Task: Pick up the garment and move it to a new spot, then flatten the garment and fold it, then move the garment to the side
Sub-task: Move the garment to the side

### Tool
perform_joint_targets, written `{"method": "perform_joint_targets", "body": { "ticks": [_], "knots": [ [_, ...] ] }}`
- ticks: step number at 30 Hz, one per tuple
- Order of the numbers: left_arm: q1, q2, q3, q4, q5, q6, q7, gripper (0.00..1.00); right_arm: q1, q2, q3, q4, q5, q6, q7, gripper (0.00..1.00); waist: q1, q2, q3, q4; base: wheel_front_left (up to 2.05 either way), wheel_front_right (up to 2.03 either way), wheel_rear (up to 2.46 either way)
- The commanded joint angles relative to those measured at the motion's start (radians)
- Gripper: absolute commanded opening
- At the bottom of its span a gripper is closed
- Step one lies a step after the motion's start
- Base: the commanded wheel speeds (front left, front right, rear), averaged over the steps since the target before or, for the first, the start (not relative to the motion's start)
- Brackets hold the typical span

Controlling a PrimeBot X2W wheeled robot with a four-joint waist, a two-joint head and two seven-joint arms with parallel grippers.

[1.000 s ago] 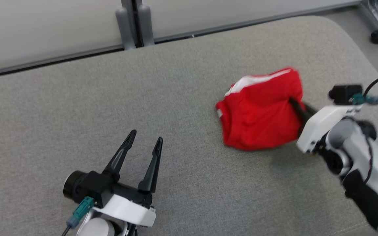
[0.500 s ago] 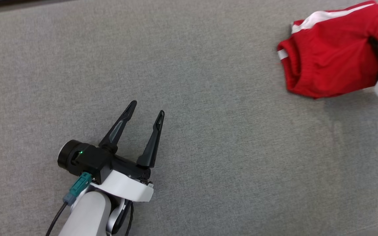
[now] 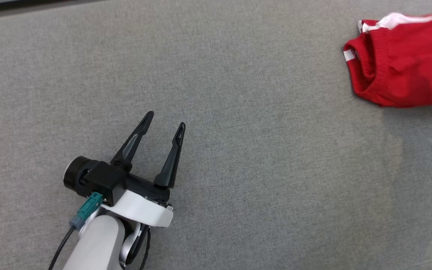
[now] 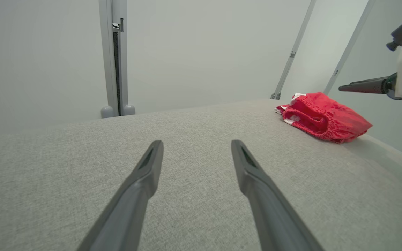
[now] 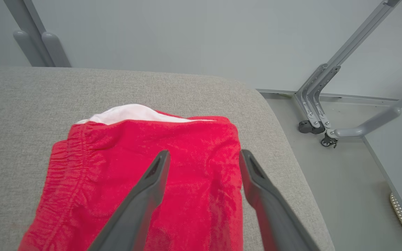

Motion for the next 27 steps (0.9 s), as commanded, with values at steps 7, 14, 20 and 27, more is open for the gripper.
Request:
{"method": "perform_joint_targets", "body": {
  "ticks": [7,14,20,27],
  "knots": [
    [0.071,-0.012,0.034,-0.003,-0.012,0.002,-0.002,1.00,0.002,0.031,0.017,0.054,-0.057,0.000,-0.122,1.00,0.0000,0.0000,-0.142,0.017,0.00,0.00,0.00],
    [0.152,-0.010,0.087,-0.020,-0.003,0.021,-0.002,1.00,0.061,0.058,0.023,0.007,-0.070,0.000,-0.167,1.00,0.0000,0.0000,-0.263,0.052,0.00,0.00,0.00],
    [0.237,0.001,0.155,-0.043,-0.008,0.051,-0.002,1.00,0.192,0.084,-0.029,-0.112,-0.030,0.000,-0.180,1.00,0.0000,0.0000,-0.361,0.099,0.00,0.00,0.00],
    [0.322,0.020,0.206,-0.048,-0.026,0.077,-0.002,1.00,0.392,0.099,-0.062,-0.225,0.023,0.000,-0.160,1.00,0.0000,0.0000,-0.440,0.155,0.00,0.00,0.00]
  ]
}}
